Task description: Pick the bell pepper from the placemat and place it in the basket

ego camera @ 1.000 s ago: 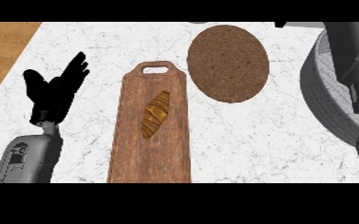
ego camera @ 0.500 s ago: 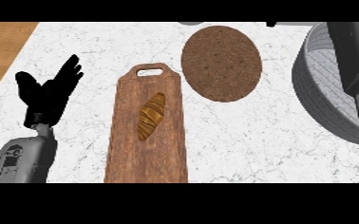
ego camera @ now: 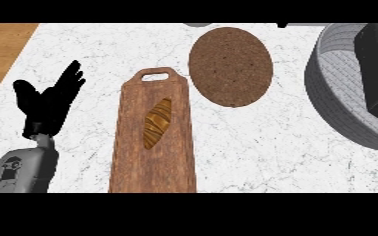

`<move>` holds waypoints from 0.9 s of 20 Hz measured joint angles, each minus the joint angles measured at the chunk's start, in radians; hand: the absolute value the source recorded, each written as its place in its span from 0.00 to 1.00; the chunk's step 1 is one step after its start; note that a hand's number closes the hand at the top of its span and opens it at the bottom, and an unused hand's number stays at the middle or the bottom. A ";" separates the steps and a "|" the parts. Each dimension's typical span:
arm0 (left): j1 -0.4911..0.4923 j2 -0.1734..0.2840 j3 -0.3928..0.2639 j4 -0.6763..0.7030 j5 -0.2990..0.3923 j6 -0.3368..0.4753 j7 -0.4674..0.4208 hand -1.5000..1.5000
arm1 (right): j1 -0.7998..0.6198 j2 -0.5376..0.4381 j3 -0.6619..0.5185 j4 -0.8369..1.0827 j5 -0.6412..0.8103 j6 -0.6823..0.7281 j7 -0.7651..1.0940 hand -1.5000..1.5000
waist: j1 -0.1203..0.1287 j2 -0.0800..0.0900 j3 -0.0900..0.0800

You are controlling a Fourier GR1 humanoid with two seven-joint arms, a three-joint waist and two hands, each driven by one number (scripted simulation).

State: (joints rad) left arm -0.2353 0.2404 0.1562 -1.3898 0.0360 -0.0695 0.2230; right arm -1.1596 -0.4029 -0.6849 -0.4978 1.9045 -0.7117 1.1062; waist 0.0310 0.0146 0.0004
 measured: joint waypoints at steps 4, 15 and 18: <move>0.006 0.004 0.007 -0.001 0.007 -0.004 0.004 0.50 | 0.068 0.000 -0.048 -0.049 0.013 -0.041 0.015 0.00 | -0.004 -0.002 0.000; -0.005 0.008 0.010 0.009 0.006 -0.012 0.001 0.50 | 0.102 0.006 -0.111 -0.068 -0.009 -0.185 -0.029 0.00 | -0.004 -0.005 0.000; -0.008 0.012 0.018 0.023 0.007 -0.011 -0.001 0.50 | 0.111 0.019 -0.137 -0.146 0.002 -0.226 -0.027 0.00 | -0.013 -0.008 0.000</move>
State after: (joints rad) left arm -0.2431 0.2521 0.1738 -1.3670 0.0433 -0.0801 0.2224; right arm -1.0483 -0.3842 -0.8221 -0.6443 1.9068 -0.9376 1.0791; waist 0.0175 0.0067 0.0000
